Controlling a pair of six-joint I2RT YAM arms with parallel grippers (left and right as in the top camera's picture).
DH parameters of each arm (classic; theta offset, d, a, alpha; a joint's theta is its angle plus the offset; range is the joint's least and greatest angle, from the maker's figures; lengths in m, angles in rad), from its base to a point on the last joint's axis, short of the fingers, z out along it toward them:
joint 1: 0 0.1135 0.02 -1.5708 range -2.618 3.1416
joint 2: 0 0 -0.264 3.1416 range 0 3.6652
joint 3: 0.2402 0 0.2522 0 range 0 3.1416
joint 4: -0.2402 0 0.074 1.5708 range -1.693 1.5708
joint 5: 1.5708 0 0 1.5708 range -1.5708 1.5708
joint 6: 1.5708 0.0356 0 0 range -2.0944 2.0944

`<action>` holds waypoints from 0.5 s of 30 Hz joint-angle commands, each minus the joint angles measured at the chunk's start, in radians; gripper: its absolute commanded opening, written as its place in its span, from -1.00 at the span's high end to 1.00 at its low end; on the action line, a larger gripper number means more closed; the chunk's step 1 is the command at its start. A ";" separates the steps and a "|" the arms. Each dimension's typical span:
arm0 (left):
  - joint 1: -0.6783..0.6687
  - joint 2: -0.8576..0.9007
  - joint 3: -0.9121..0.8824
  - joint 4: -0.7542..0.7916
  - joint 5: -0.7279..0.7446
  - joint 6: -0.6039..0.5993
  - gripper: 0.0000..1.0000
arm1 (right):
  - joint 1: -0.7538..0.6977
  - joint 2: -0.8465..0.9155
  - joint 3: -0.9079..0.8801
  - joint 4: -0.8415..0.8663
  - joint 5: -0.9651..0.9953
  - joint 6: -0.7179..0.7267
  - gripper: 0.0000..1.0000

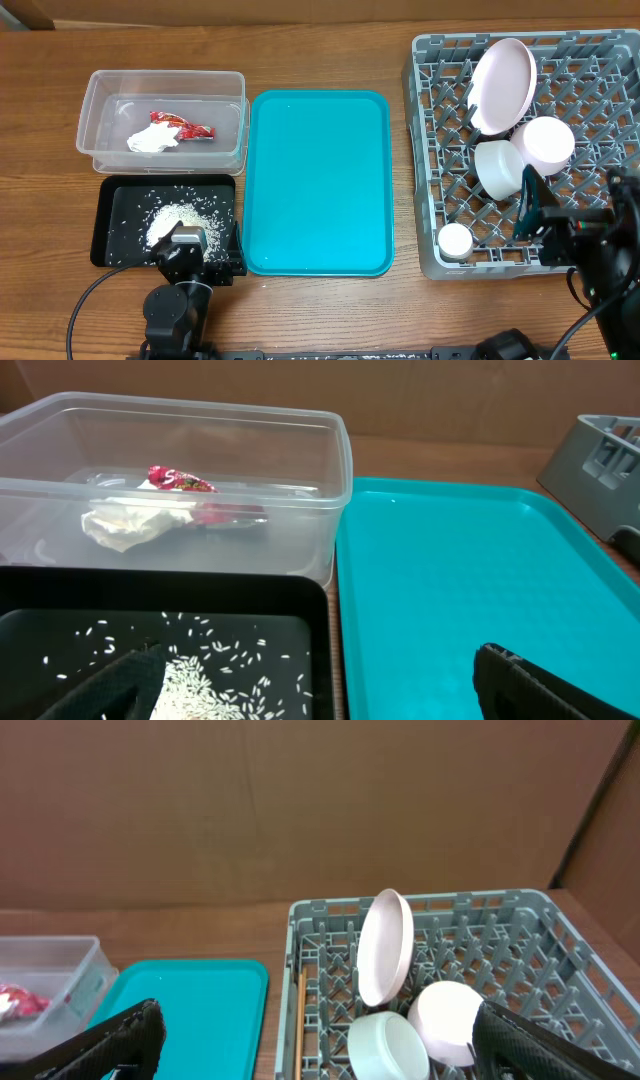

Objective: Sort waste into correct bins and load items into the dishwasher

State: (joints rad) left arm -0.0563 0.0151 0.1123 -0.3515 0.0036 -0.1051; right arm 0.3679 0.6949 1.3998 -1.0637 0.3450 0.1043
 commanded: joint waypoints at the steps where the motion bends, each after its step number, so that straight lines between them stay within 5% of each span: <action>1: 0.011 -0.011 -0.007 0.002 -0.011 -0.014 -1.00 | -0.076 -0.074 -0.097 0.037 -0.096 -0.068 -1.00; 15: 0.011 -0.011 -0.007 0.002 -0.011 -0.014 -1.00 | -0.179 -0.446 -0.892 0.550 -0.243 -0.068 -1.00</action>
State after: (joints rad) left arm -0.0563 0.0151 0.1097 -0.3515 0.0036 -0.1051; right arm 0.2058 0.3386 0.6228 -0.5591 0.1608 0.0452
